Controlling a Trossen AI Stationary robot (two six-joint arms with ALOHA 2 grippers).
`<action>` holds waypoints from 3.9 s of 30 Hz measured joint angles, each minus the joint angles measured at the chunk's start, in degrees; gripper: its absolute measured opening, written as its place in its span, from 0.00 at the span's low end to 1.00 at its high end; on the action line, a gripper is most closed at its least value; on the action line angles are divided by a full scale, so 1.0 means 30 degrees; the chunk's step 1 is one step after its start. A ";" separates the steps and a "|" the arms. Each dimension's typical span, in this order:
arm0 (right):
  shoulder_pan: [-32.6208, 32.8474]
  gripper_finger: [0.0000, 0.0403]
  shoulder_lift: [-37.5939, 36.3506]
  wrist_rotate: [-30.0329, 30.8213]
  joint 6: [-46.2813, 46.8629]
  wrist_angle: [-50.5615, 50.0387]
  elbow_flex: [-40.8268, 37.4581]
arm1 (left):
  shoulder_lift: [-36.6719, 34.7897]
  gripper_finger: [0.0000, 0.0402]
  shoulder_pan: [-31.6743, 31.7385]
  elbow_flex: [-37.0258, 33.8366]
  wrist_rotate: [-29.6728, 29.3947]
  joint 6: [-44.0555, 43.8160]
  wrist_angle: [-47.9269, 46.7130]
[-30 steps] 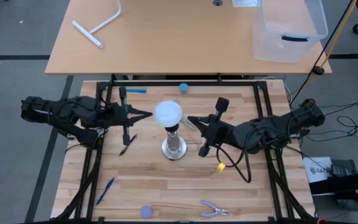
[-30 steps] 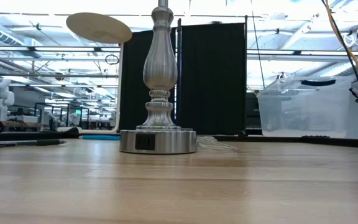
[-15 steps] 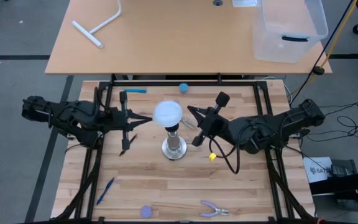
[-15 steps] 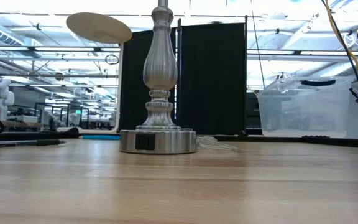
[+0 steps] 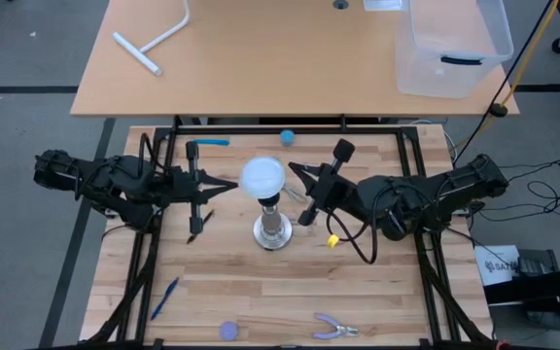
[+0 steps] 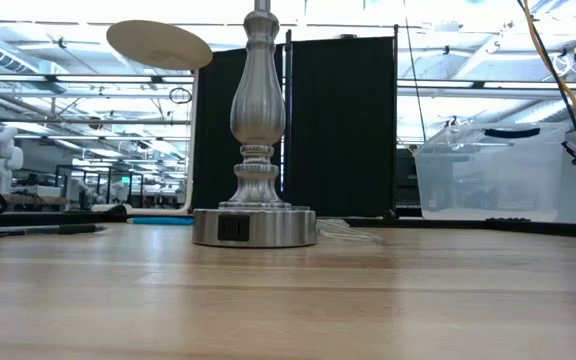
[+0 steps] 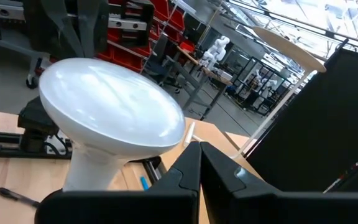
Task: Screw lightbulb
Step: Insert the lightbulb into the lamp
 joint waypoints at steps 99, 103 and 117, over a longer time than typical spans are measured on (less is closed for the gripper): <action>-0.2222 0.00 -0.1683 -0.5796 0.0411 0.9724 -0.6360 | -0.1428 0.00 0.2805 -0.4328 0.4421 -0.0401 0.6178; -0.2082 0.00 -0.1699 -0.5633 0.0411 0.9712 -0.6360 | -0.1443 0.00 0.3127 -0.4328 0.4392 -0.0696 0.6163; -0.1384 0.00 -0.1719 -0.5097 -0.0092 0.9662 -0.6360 | -0.1443 0.00 0.3366 -0.4328 0.4379 -0.0850 0.6119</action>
